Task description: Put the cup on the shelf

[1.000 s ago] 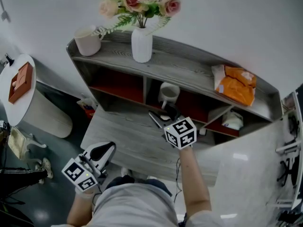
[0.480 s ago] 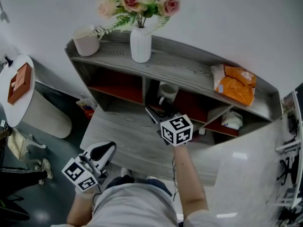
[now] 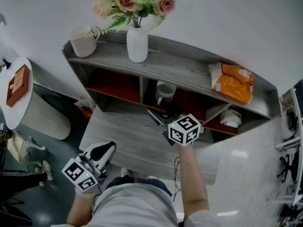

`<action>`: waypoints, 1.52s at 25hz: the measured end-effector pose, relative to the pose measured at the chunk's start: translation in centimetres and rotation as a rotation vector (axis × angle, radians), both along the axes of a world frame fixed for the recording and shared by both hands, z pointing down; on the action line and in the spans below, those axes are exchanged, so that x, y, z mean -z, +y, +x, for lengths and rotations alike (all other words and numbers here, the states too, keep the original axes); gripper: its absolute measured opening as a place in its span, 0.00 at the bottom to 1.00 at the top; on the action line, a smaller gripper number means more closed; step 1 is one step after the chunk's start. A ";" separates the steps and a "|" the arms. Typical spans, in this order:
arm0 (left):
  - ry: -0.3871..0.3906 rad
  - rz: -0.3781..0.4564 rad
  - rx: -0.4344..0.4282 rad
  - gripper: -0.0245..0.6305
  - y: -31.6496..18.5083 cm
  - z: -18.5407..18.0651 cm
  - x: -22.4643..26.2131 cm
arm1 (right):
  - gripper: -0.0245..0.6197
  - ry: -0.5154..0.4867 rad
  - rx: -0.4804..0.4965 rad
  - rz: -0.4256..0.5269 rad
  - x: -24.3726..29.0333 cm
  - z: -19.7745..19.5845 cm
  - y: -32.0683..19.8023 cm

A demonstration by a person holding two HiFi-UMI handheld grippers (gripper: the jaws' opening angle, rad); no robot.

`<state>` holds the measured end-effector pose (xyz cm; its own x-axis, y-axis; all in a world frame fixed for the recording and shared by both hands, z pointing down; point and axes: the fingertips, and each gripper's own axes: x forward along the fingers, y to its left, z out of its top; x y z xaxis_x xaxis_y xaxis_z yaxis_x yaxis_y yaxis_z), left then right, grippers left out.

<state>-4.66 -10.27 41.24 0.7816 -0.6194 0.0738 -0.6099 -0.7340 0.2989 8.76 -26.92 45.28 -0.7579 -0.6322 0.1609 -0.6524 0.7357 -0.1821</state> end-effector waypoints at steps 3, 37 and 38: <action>0.002 -0.001 -0.016 0.06 -0.1 0.3 -0.1 | 0.44 -0.010 -0.015 -0.003 0.0 0.6 0.5; 0.023 0.049 -0.486 0.06 -1.8 14.9 1.5 | 0.11 -0.099 -0.504 0.150 5.7 9.6 16.0; 0.022 0.049 -0.492 0.06 -1.7 15.1 1.5 | 0.11 -0.101 -0.509 0.150 5.6 9.6 16.2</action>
